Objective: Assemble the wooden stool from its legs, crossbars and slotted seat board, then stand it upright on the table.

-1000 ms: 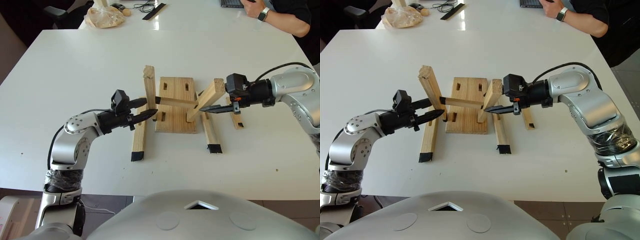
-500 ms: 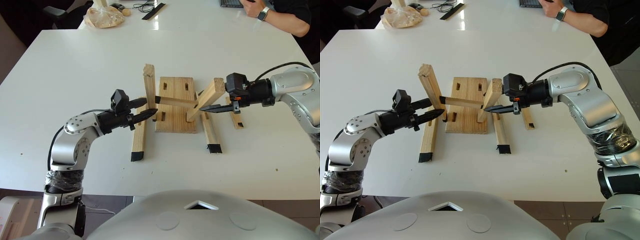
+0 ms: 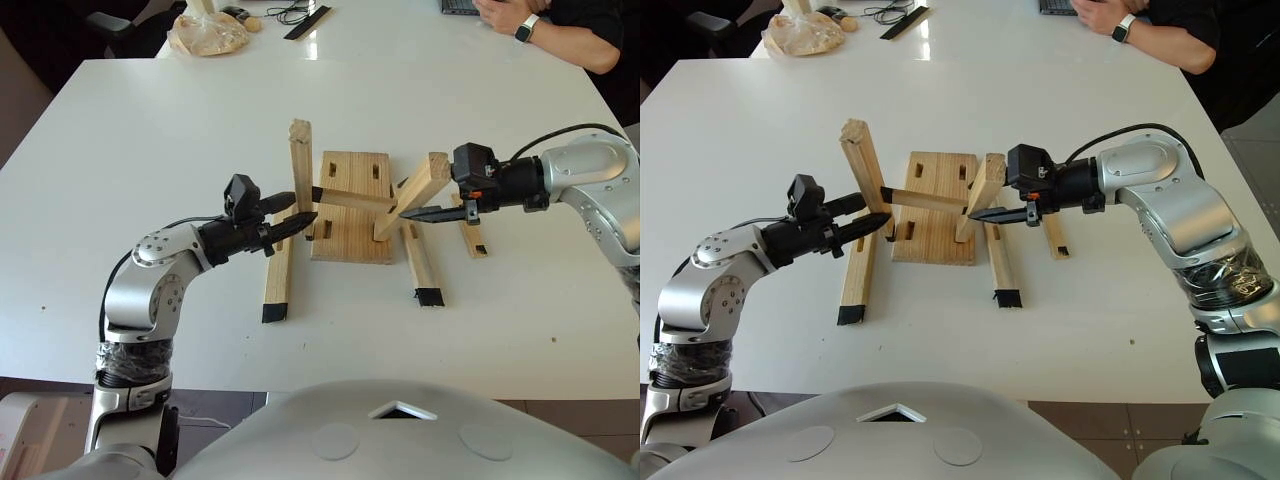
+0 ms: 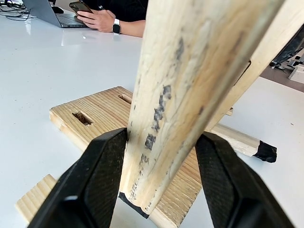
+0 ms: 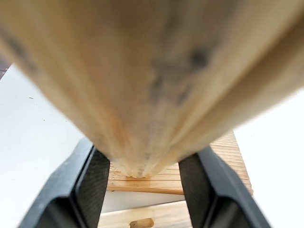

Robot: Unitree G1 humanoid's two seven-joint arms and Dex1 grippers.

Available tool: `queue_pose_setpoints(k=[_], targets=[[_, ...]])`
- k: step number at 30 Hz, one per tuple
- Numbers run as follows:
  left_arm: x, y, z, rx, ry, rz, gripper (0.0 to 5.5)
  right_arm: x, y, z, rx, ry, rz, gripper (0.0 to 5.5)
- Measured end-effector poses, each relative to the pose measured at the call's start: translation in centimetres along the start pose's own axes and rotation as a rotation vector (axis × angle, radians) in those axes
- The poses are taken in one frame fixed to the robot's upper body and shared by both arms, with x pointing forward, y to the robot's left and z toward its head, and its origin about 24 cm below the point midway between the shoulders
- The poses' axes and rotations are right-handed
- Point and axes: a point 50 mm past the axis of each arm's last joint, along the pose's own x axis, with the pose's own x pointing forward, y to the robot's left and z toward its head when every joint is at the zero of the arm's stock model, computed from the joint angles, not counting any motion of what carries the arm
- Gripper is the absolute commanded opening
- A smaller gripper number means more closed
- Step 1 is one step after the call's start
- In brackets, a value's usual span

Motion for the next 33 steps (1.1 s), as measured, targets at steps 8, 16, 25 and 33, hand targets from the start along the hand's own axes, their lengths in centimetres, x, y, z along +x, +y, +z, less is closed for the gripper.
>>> queue_pose_setpoints(k=[8,16,25,33], targets=[[1.5,-0.5,-1.0,-0.108,-0.109,0.111,2.26,-0.1,-0.3,-0.1,0.008,0.003,-0.018,2.03],[1.9,-0.6,-1.2,-0.121,-0.146,0.150,2.26,0.1,-0.3,-0.1,0.006,-0.007,-0.026,2.04],[0.0,-0.1,-0.4,0.078,-0.039,0.059,2.26,0.6,0.1,0.3,-0.069,-0.007,0.008,2.04],[-0.5,0.9,0.9,0.211,0.072,-0.062,2.26,0.6,0.1,0.4,-0.097,-0.004,0.027,2.04]])
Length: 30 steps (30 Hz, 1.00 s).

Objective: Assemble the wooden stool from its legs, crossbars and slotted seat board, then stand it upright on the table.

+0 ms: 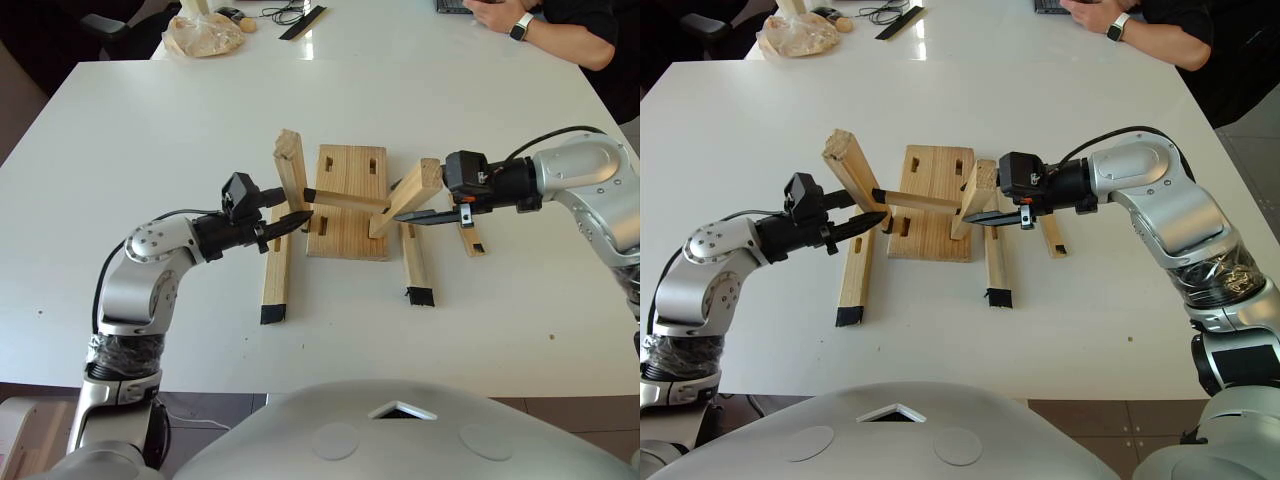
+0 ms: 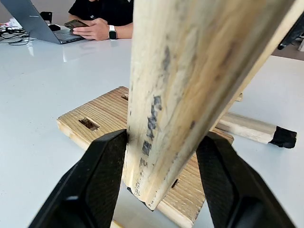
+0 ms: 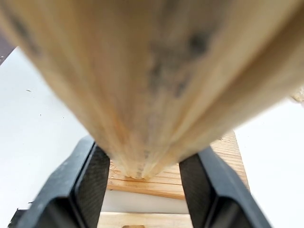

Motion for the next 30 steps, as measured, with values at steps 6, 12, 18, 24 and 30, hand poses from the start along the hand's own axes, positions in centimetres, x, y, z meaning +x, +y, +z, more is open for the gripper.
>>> queue_pose_setpoints(k=[6,12,18,24,30], targets=[[-0.4,0.5,0.9,0.118,0.084,-0.126,2.26,0.0,0.0,0.1,-0.035,0.002,0.026,2.04],[-0.2,1.1,1.7,0.203,0.155,-0.265,2.24,-0.1,-0.2,0.4,-0.069,0.004,0.056,2.04],[0.1,1.0,1.8,0.216,0.186,-0.334,2.18,-0.3,-0.7,0.6,-0.071,0.016,0.114,2.04],[0.6,0.0,1.6,0.117,0.176,-0.354,2.18,-1.0,-1.5,1.3,-0.036,0.054,0.193,2.04],[0.4,-1.2,1.1,0.032,0.117,-0.263,2.18,-1.3,-1.7,1.4,0.008,0.077,0.203,2.04]])
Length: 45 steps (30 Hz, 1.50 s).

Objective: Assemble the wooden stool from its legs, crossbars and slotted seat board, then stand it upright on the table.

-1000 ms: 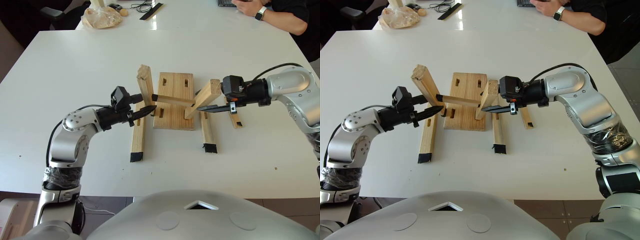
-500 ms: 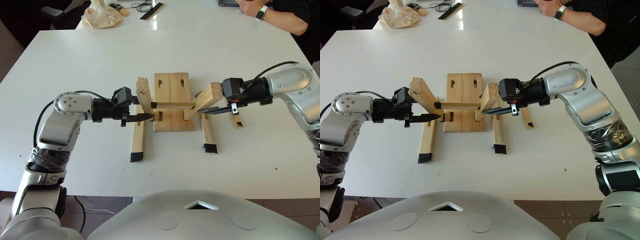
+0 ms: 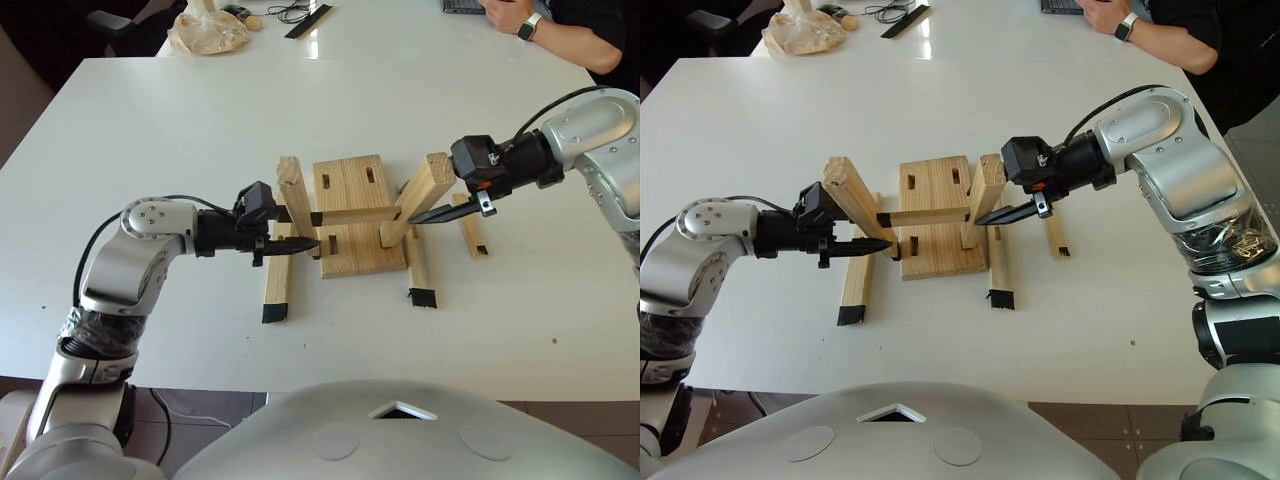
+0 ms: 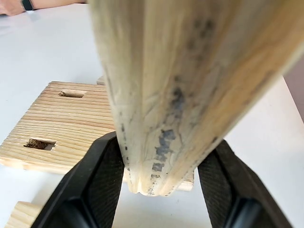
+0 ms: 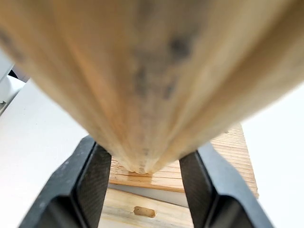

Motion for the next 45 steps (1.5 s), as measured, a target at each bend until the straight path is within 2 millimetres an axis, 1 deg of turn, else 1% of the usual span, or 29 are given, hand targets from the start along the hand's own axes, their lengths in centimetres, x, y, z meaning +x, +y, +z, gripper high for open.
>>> queue_pose_setpoints(k=[5,6,7,8,9,10,11,12,14,15,17,20,26,32,36,39,45], targets=[[0.2,-0.4,0.1,-0.025,-0.026,0.040,2.18,0.0,0.5,-1.0,0.050,-0.020,-0.035,2.04],[0.3,-0.4,0.2,-0.029,-0.037,0.046,2.18,0.1,0.7,-1.7,0.086,-0.020,-0.047,2.04],[0.4,-0.4,0.3,-0.031,-0.038,0.048,2.18,0.1,0.8,-2.0,0.100,-0.023,-0.053,2.04],[0.3,-0.4,0.4,-0.031,-0.037,0.049,2.18,0.2,0.9,-2.3,0.114,-0.026,-0.058,2.40],[0.3,-0.4,0.4,-0.030,-0.037,0.049,2.18,0.2,1.0,-2.3,0.118,-0.029,-0.063,2.47],[0.3,-0.4,0.5,-0.029,-0.042,0.048,2.18,0.3,1.1,-2.5,0.131,-0.014,-0.065,2.66],[0.6,-0.5,0.8,-0.032,-0.070,0.030,2.18,0.8,1.5,-3.4,0.167,0.035,-0.057,2.82],[1.1,-1.0,1.1,-0.047,-0.116,-0.024,2.18,2.4,2.7,-5.2,0.261,0.049,-0.002,2.96],[1.3,-1.1,1.2,-0.053,-0.133,-0.041,2.18,3.4,3.6,-6.0,0.307,0.036,0.045,3.24],[1.3,-1.1,1.3,-0.051,-0.137,-0.041,2.18,3.4,3.6,-6.0,0.312,0.036,0.047,3.41],[1.4,-1.1,1.3,-0.050,-0.144,-0.038,2.18,3.2,3.5,-5.8,0.311,0.032,0.040,3.57],[1.3,-1.0,1.4,-0.049,-0.147,-0.030,2.18,3.1,3.3,-5.6,0.294,0.036,0.028,3.57],[1.1,-1.1,1.4,-0.036,-0.135,-0.023,2.18,3.1,3.2,-5.7,0.248,0.079,0.011,3.57],[0.9,-1.3,1.4,0.007,-0.111,-0.051,2.18,3.7,3.6,-6.3,0.245,0.095,0.012,3.57],[0.7,-1.0,1.8,0.077,-0.046,-0.084,2.18,3.9,3.7,-6.4,0.234,0.103,0.008,3.57],[0.5,-0.8,1.6,0.116,0.022,-0.100,2.17,3.9,3.9,-6.6,0.235,0.111,0.000,3.57],[0.7,-0.7,2.0,0.140,0.047,-0.121,2.17,4.0,4.1,-7.0,0.238,0.125,-0.017,3.57]])
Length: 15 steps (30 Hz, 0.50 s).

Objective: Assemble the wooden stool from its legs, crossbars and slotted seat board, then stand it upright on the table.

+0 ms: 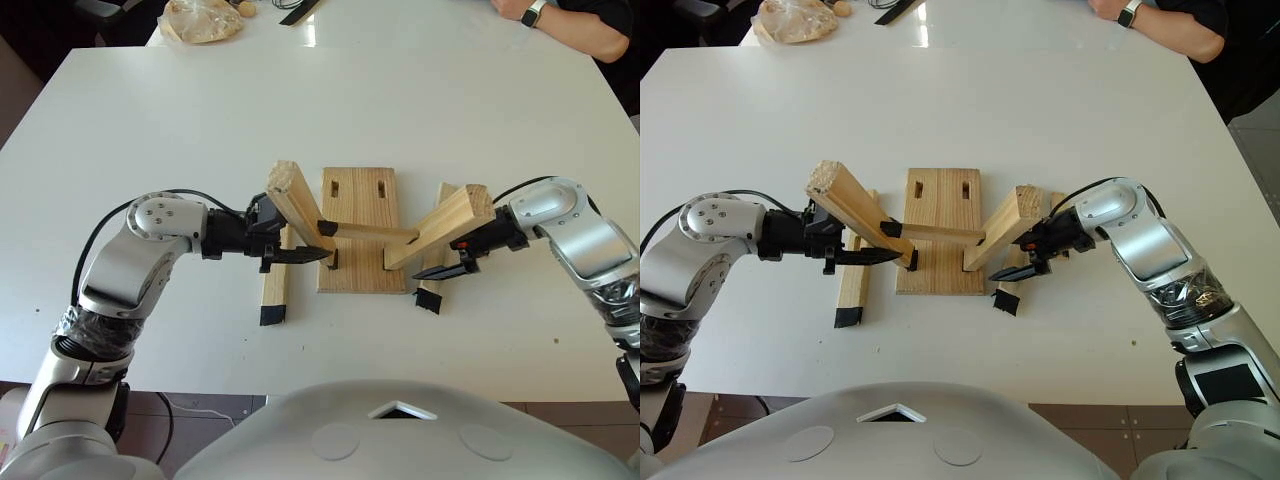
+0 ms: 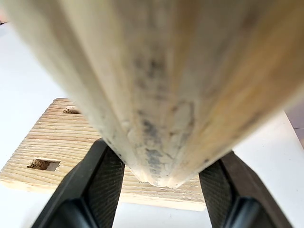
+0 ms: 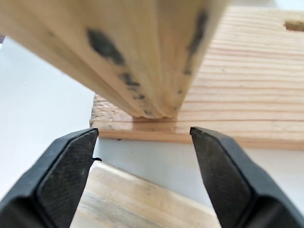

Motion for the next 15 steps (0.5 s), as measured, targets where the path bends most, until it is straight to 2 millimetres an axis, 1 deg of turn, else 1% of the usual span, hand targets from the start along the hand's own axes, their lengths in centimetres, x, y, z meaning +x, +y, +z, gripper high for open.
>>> queue_pose_setpoints(k=[4,7,11,15], targets=[[0.1,-0.1,-0.1,0.004,0.011,-0.011,2.16,0.0,0.0,-0.1,0.000,0.000,-0.014,3.57],[0.6,-0.7,-1.0,0.033,0.069,-0.025,2.07,0.1,0.0,0.0,-0.007,0.001,-0.026,3.57],[0.9,-1.4,-1.2,0.077,0.079,-0.014,2.07,-0.1,-0.2,0.0,-0.008,0.007,-0.044,3.57],[1.0,-1.5,-1.2,0.091,0.090,-0.014,2.06,-0.2,-0.2,0.0,-0.009,0.018,-0.049,3.57]])
